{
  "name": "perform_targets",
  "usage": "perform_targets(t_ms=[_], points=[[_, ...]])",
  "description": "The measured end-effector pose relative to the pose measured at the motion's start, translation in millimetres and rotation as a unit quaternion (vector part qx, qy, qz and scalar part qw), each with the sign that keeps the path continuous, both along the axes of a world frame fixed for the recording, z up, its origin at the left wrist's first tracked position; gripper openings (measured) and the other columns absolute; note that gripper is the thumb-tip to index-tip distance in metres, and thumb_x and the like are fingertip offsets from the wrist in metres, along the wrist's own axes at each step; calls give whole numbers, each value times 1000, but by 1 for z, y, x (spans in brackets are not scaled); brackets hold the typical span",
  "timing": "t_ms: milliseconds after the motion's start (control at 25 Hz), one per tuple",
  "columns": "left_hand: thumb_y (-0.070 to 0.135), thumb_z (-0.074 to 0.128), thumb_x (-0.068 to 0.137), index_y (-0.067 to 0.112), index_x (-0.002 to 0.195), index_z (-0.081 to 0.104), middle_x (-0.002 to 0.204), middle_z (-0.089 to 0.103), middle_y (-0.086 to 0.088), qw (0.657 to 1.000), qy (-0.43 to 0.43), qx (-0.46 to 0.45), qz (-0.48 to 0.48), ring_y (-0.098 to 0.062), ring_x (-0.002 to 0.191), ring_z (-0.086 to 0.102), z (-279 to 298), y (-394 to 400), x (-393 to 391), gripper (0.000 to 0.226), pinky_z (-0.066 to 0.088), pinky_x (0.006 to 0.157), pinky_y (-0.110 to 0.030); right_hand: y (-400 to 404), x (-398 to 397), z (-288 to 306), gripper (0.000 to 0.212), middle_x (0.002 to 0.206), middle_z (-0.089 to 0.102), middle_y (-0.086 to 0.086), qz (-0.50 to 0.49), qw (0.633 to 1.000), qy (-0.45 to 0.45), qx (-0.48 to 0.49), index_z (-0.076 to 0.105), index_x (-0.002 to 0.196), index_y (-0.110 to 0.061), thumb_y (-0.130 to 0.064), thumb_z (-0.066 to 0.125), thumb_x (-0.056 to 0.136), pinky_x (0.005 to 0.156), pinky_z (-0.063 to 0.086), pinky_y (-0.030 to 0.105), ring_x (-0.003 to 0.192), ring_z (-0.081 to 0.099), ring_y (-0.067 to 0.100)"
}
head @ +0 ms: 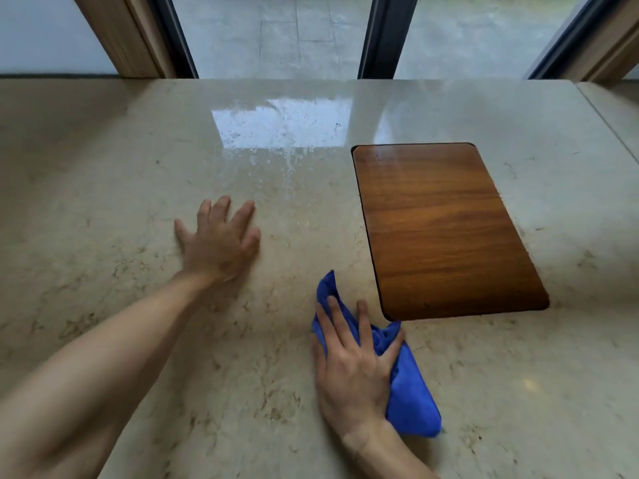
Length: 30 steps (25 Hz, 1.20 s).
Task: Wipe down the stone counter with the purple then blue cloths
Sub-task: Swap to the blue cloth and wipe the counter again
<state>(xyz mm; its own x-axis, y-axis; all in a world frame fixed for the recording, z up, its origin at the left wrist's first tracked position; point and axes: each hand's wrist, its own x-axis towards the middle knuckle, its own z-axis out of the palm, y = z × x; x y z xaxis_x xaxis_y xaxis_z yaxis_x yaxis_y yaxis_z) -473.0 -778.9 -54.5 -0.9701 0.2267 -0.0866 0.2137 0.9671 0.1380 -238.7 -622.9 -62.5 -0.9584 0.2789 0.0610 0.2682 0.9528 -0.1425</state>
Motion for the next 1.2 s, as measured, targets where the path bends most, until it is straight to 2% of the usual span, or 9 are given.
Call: perform_targets(t_ms=[120,200,360,520,600,800,960,1080,1200], points=[[59,29,97,47,150,23,163,19,-2,1000,17,12,3,-28,150,11,0,2,-38,55,9,109,-75,8,-7,-14,48,151,44,-14,33,998,59,-8,53,140,-33,-44,43,94,100,19,81,140,41,29],[60,26,97,48,151,19,165,14,-1,1000,21,4,1,-27,152,7,2,4,-66,55,6,110,-74,18,-47,-12,46,150,45,-14,44,997,70,-9,52,141,-33,-42,42,97,99,23,80,141,40,30],[61,23,96,50,151,12,165,11,1,999,5,14,32,-26,152,5,-5,8,-103,57,1,112,-73,46,-175,-3,42,150,46,-16,28,997,70,-1,50,142,-35,-42,39,103,102,24,76,142,38,27],[66,16,90,50,152,11,166,10,5,998,1,7,56,-21,152,3,-11,2,-108,64,-2,113,-70,80,-321,1,45,159,26,-22,10,999,-19,-43,32,150,-42,-46,25,105,107,6,76,151,14,21],[68,14,89,52,152,10,166,9,7,998,-5,3,59,-20,152,0,-11,2,-104,65,-3,114,-69,98,-385,1,46,160,18,-25,-7,998,-32,-53,26,151,-45,-46,21,105,107,2,76,151,8,19],[68,13,90,59,149,-3,166,1,12,998,-8,0,57,-17,152,-8,-15,0,-99,62,-9,116,-65,132,-511,9,44,157,28,-21,-25,997,-39,-67,28,149,-44,-44,21,105,105,7,73,148,13,19],[65,18,90,57,150,0,165,3,12,998,0,0,56,-18,153,-6,-13,1,-94,63,-5,116,-67,133,-563,13,44,146,46,-10,20,997,-31,-65,43,144,-38,-44,25,103,105,18,64,142,27,17],[66,14,90,57,149,-6,165,-3,13,998,-7,-3,54,-17,152,-11,-12,4,-92,63,-8,116,-66,128,-568,11,46,150,44,-13,97,993,-28,-56,44,144,-39,-48,26,103,106,27,53,142,30,15],[67,10,89,57,149,-8,165,-6,13,998,-16,-3,56,-16,152,-14,-9,5,-93,64,-10,116,-66,124,-559,18,48,155,38,-14,163,984,-46,-56,39,147,-39,-50,23,103,106,30,52,144,28,15]])
